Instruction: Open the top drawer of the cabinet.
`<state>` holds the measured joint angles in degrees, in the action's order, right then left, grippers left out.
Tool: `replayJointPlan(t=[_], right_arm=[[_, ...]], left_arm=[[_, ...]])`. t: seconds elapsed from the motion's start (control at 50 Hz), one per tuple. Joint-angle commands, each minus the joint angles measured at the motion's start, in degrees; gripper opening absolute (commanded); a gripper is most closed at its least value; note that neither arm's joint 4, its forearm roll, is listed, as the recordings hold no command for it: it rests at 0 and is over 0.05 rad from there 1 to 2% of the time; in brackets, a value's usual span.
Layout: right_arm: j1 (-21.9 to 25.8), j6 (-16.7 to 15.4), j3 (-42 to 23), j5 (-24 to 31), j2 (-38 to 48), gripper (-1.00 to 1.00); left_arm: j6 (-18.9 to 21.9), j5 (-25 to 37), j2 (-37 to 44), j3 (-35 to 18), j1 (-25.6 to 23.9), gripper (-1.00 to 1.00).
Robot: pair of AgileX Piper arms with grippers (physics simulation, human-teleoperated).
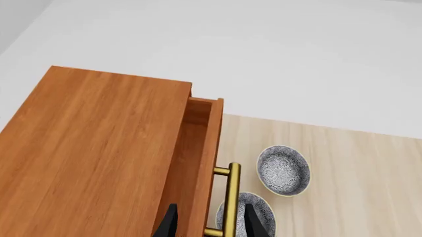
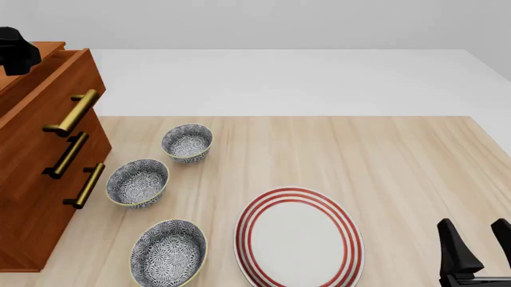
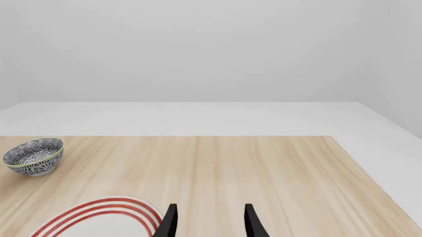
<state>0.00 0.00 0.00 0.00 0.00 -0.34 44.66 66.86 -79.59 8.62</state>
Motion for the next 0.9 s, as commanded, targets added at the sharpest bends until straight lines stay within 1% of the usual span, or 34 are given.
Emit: replayJointPlan(t=[0.02, 0.08, 0.12, 0.2, 0.54, 0.9], right_arm=[[0.00, 0.00, 0.00, 0.00, 0.00, 1.00], [0.00, 0.00, 0.00, 0.00, 0.00, 1.00], [0.00, 0.00, 0.00, 0.00, 0.00, 1.00], [0.00, 0.00, 0.00, 0.00, 0.00, 1.00], [0.00, 0.00, 0.00, 0.00, 0.00, 1.00], [0.00, 0.00, 0.00, 0.00, 0.00, 1.00]], left_arm=[[-0.40, 0.11, 1.05, -0.13, 0.41, 1.00], [-1.26, 0.28, 1.35, 0.59, -0.19, 1.00], [-0.64, -0.38, 1.42, 0.96, 0.24, 1.00], [-0.73, -0.49, 1.51, 1.45, 0.04, 1.00], [-1.23, -1.07, 3.73, 1.42, 0.29, 1.00], [-0.26, -1.56, 4.72, 1.97, 0.60, 1.00]])
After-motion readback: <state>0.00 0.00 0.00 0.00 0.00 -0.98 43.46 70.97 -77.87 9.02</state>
